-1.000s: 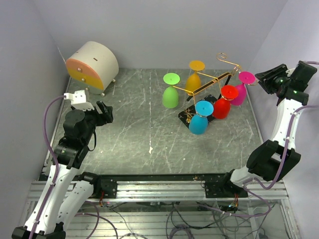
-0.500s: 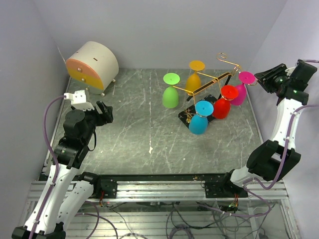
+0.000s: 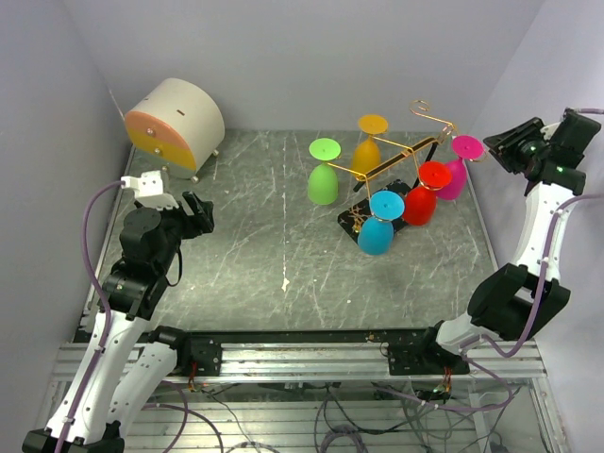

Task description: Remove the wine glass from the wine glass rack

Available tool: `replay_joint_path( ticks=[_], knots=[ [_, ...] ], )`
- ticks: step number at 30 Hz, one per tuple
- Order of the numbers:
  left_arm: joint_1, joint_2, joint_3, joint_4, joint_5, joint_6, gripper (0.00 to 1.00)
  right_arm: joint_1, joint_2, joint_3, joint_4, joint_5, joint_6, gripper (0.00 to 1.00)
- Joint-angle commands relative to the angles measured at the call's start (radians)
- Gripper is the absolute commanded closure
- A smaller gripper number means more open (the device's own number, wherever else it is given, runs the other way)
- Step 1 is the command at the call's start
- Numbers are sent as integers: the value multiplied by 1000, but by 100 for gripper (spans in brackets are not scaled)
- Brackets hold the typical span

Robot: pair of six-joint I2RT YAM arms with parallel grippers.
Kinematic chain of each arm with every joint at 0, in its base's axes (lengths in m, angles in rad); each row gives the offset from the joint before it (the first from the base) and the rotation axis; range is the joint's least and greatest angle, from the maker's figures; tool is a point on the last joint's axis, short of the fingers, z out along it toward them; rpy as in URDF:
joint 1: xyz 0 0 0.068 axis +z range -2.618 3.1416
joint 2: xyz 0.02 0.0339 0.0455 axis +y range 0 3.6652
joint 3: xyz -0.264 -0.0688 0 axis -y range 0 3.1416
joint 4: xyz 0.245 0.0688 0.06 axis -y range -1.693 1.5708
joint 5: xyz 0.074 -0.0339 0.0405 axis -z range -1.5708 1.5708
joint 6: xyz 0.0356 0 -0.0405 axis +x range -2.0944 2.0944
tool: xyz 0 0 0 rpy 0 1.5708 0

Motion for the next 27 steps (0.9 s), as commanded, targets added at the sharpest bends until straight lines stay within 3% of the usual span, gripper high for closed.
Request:
replay_joint_path(
  ticks=[1,7,12,27],
  knots=[
    [-3,-2,6,12,8,-9,17,4,14,84,-31,85,-36,65],
    [-6,-1,7,10,6,-9,17,3,82,129,26,45,-59,59],
    [-11,2,9,4,-4,-9,17,0,176,169,109,-158,-92,52],
    [-26,2,6,6,-12,-7,17,-16,178,91,180,-343,-95,52]
  ],
)
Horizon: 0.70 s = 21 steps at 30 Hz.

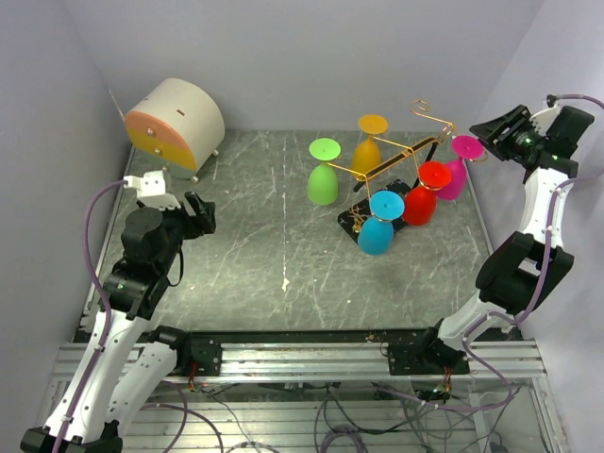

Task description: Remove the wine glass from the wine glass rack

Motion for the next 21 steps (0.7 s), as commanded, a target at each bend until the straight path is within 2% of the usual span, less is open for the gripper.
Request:
replay_joint_path(
  ticks=[1,21],
  knots=[
    [-7,-1,6,5,-11,-7,17,-6,-35,-9,17,-61,-15,52],
    [-15,1,-1,17,6,-7,17,-3,-115,-52,-42,-112,-34,57]
  ],
)
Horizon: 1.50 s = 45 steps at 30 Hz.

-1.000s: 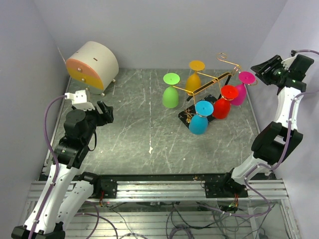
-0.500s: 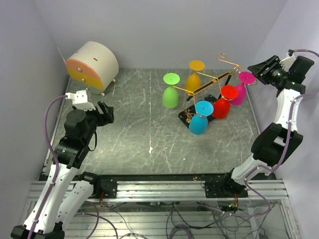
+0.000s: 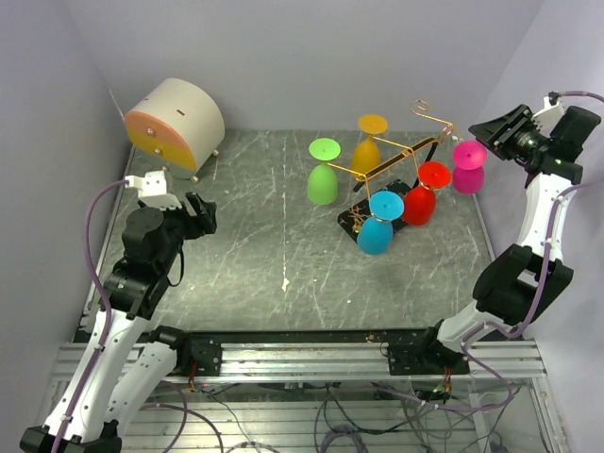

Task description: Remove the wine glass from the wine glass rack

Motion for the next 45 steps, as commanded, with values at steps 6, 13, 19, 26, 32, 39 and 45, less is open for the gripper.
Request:
replay_joint_path(
  ticks=[6,13,19,26,32,39,45],
  knots=[
    [-9,-2,-3,20,9,-7,17,-2,-39,-47,-58,-3,-39,58],
    [-11,0,-5,23,12,-7,17,-1,-53,-72,-85,8,-53,60],
    [-11,3,-6,27,15,-7,17,-1,-100,-117,-83,-4,-49,64],
    [-14,7,-7,30,20,-8,17,-1,-142,-139,-71,-21,-32,64],
    [-14,9,-8,29,20,-8,17,-1,-138,-151,-76,-19,-38,64],
    [-14,12,-6,29,22,-8,17,-1,-140,-161,-88,0,-38,65],
    [-14,11,-8,32,26,-10,17,-1,-143,-164,-116,46,-27,85]
  ],
)
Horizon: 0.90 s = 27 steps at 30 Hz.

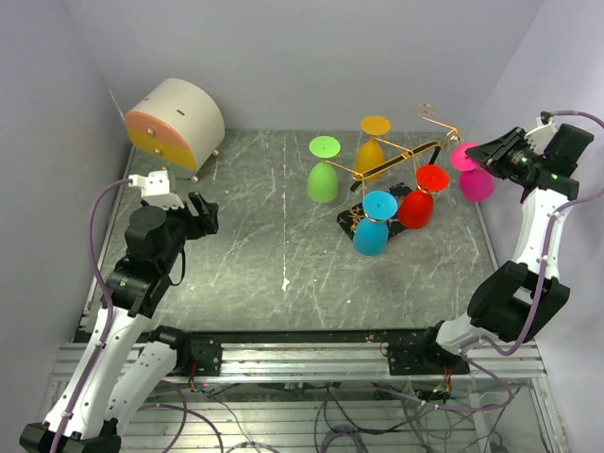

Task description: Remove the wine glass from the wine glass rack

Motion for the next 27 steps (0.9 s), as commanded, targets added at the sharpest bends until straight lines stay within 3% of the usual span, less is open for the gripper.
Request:
replay_joint_path(
  ticks=[1,9,18,27],
  knots=[
    [-7,-4,-3,31,24,-10,17,4,-11,-12,-33,27,17,87],
    [-7,-1,-2,29,28,-10,17,1,-8,39,-29,67,65,100],
    [-7,4,-1,28,33,-8,18,-5,-3,11,200,49,230,100],
    [-7,13,3,20,22,-8,17,-15,43,39,277,132,238,100]
  ],
)
